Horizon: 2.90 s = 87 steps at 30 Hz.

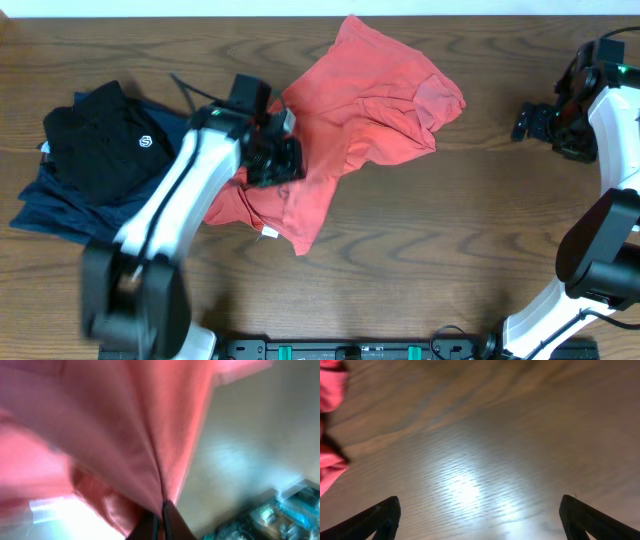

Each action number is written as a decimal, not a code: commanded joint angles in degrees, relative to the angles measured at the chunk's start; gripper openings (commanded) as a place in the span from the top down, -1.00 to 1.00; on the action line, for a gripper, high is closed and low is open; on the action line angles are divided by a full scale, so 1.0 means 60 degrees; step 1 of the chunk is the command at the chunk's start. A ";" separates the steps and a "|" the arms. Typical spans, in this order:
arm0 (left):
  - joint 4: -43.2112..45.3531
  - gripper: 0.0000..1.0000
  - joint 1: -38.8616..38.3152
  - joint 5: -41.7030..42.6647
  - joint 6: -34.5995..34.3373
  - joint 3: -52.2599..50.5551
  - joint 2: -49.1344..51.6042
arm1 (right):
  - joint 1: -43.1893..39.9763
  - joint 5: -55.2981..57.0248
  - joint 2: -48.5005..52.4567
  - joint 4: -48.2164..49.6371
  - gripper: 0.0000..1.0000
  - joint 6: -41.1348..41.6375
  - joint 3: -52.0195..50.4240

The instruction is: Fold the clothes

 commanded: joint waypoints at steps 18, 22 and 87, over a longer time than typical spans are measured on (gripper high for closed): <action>-0.5253 0.89 -0.1180 -0.0973 0.1876 -0.0186 -0.3945 | 0.2674 -0.1858 0.1566 0.1832 -0.82 0.0175 0.0040; -0.4951 0.88 -0.1180 -0.0998 0.1876 -0.0200 -0.3927 | 0.3100 -0.1836 0.1978 0.2539 -0.48 0.0437 0.0040; -0.3344 0.88 -0.1180 -0.1351 0.1840 -0.0200 -0.3916 | 0.2007 -0.0576 0.2324 0.0765 -0.03 0.0670 -0.0138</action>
